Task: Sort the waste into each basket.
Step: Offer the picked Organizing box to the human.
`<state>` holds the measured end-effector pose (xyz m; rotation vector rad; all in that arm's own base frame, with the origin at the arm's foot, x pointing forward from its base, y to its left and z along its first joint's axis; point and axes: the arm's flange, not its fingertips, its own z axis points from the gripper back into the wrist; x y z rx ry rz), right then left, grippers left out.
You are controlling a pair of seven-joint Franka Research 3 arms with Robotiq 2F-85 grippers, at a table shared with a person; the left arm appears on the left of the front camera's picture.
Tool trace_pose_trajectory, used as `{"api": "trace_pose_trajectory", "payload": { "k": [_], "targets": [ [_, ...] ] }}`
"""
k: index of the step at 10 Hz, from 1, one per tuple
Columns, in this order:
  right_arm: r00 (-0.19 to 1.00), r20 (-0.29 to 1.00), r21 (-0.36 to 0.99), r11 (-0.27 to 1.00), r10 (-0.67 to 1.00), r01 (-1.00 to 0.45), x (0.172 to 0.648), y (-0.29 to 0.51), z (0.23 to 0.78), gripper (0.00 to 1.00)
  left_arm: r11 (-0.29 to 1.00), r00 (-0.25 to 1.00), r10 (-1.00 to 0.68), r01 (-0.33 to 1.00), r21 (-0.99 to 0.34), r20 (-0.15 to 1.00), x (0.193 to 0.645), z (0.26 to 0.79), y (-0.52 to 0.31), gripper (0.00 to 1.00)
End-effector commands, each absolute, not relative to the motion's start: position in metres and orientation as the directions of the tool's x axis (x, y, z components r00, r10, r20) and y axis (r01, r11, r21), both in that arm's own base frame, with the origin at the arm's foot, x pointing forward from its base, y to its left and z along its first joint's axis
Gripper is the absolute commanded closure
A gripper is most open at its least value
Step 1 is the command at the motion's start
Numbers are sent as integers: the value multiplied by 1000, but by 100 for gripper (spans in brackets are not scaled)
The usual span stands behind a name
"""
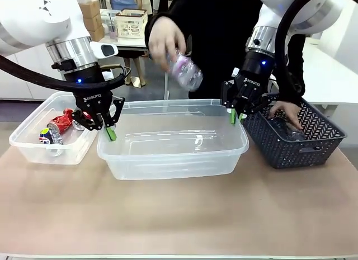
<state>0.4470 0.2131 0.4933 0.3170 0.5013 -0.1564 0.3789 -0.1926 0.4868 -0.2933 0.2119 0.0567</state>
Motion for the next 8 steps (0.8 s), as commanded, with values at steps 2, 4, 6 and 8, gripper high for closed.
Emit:
{"api": "trace_pose_trajectory", "payload": {
  "k": [2, 4, 6, 8],
  "targets": [
    [864, -499, 264, 936, -75, 234, 449, 211, 494, 91, 952, 978, 44, -104, -289, -204, 377, 491, -185, 96],
    [864, -499, 264, 936, -75, 234, 449, 211, 494, 91, 952, 978, 44, -104, -289, -204, 377, 491, -185, 96],
    [864, -499, 264, 936, -75, 234, 449, 211, 494, 91, 952, 978, 44, -104, -289, -204, 377, 491, -185, 96],
    [864, -499, 264, 936, -75, 234, 449, 211, 494, 91, 952, 978, 44, -104, -289, -204, 377, 491, -185, 96]
  ]
}}
